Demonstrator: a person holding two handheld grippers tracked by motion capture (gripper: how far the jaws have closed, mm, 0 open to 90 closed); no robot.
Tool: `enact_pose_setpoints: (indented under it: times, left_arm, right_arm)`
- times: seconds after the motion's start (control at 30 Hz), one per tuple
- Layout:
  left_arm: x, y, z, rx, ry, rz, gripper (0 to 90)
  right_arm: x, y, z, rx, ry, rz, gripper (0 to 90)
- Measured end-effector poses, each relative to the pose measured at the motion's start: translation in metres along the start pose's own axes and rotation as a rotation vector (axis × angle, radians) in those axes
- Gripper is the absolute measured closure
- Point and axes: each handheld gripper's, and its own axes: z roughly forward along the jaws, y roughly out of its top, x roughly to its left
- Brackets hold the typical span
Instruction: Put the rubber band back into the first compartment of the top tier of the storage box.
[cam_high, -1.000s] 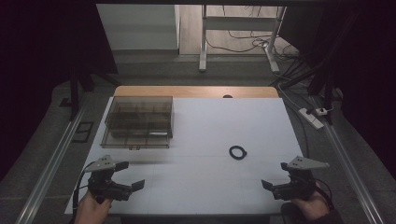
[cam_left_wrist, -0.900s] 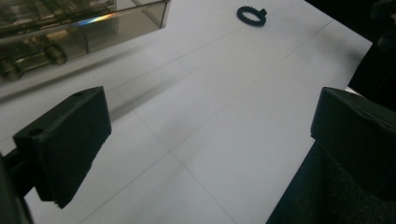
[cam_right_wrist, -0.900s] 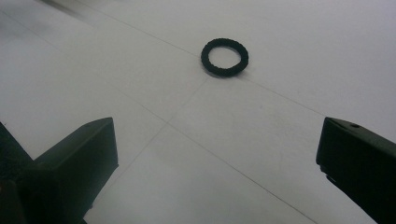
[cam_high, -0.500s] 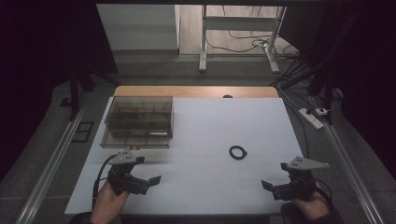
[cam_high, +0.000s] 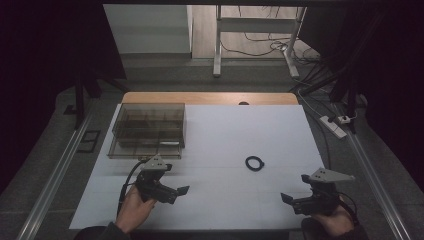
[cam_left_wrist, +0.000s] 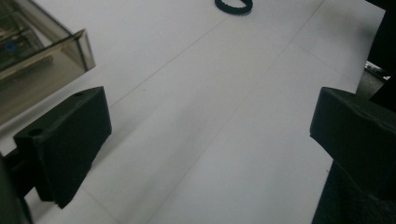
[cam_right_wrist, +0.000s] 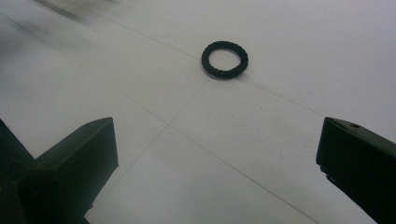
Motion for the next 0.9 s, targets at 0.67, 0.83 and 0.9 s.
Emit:
enact_pose_setpoints:
  times: [0.67,0.83,0.9]
  left_arm:
    - [-0.016,0.034,0.052,0.009,-0.052,0.049,0.6]
    - [-0.019,0.041,0.068,0.032,-0.067,0.066,0.2]
    - [-0.02,0.042,0.071,0.033,-0.064,0.066,0.2]
  right_arm:
    - [0.0,0.0,0.0,0.001,0.004,-0.002,0.0]
    - [0.0,0.0,0.0,0.001,0.007,-0.004,0.0]
    - [0.0,0.0,0.0,0.001,0.008,-0.008,0.0]
